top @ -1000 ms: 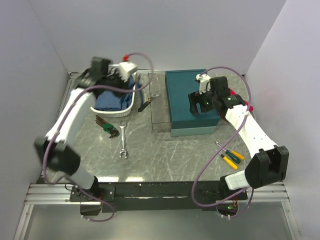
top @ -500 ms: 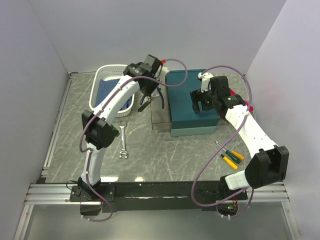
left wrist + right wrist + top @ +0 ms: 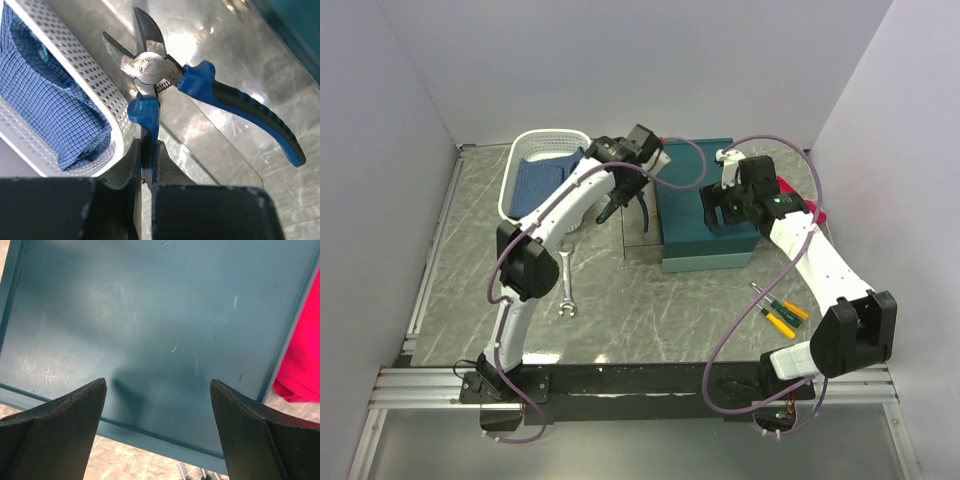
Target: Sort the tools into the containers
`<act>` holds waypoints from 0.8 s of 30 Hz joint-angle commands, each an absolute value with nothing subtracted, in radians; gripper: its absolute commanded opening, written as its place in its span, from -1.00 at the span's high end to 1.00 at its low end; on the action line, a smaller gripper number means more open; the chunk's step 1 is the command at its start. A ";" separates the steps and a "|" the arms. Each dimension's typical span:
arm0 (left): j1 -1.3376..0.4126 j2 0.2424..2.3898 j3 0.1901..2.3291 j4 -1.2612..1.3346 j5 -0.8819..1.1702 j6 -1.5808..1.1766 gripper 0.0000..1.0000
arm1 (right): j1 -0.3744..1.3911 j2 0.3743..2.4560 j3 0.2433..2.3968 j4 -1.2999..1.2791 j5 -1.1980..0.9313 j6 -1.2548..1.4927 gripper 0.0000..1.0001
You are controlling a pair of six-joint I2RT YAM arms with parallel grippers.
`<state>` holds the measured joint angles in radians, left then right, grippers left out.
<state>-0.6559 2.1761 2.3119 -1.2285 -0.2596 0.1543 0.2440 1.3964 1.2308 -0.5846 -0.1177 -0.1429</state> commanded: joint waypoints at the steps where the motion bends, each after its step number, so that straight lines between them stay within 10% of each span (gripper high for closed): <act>1: -0.698 2.198 2.359 -1.256 -0.334 0.231 0.99 | 0.242 1.339 1.203 -0.586 -0.158 -0.117 -0.83; 15: -0.756 2.229 2.447 -1.255 -0.451 0.225 0.97 | 0.242 1.278 1.178 -0.603 -0.190 -0.103 -0.82; 19: -0.761 2.200 2.499 -1.217 -0.495 0.212 -0.58 | 0.244 1.267 1.160 -0.595 -0.195 -0.100 -0.82; 24: -0.764 2.110 2.507 -1.091 -0.483 0.199 -0.78 | 0.248 1.256 1.140 -0.581 -0.198 -0.084 -0.82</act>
